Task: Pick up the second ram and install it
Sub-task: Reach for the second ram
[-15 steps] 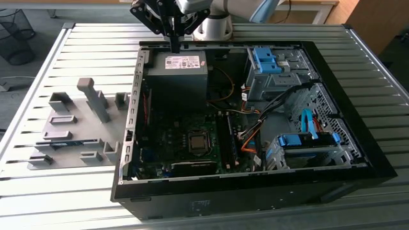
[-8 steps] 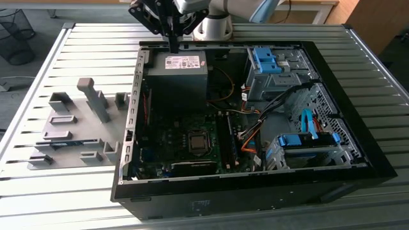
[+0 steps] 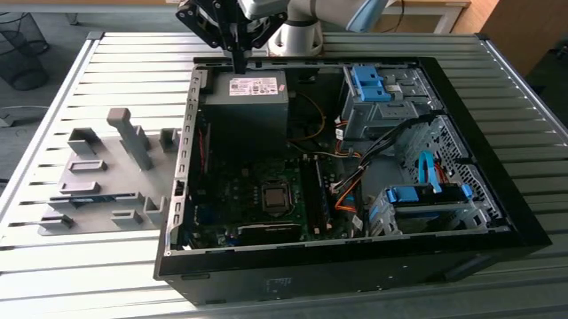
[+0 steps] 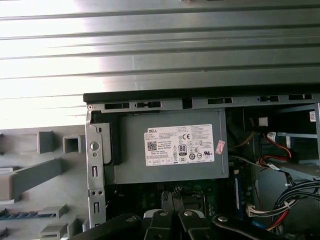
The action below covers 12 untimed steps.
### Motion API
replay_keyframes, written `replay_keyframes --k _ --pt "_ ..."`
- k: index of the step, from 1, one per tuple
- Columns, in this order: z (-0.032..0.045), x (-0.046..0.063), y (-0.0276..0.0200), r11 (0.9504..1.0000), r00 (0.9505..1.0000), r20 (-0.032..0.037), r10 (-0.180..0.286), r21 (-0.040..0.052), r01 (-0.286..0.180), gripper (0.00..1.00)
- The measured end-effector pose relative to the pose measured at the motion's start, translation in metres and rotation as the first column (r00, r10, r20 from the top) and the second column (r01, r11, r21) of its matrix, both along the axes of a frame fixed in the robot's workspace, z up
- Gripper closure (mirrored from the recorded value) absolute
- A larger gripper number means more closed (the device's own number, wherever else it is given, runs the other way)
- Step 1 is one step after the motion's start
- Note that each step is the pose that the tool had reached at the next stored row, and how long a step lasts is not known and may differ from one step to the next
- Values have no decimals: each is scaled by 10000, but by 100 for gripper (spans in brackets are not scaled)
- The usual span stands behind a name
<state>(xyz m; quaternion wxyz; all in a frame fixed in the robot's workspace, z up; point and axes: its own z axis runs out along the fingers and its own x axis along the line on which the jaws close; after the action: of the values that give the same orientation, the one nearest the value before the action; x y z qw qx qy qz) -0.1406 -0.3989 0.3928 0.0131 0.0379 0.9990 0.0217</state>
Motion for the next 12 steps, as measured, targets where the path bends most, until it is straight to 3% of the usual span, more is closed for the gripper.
replay_keyframes --k 12 --pt "-2 -68 0 10000 10000 -1 1 -1 -1 90"
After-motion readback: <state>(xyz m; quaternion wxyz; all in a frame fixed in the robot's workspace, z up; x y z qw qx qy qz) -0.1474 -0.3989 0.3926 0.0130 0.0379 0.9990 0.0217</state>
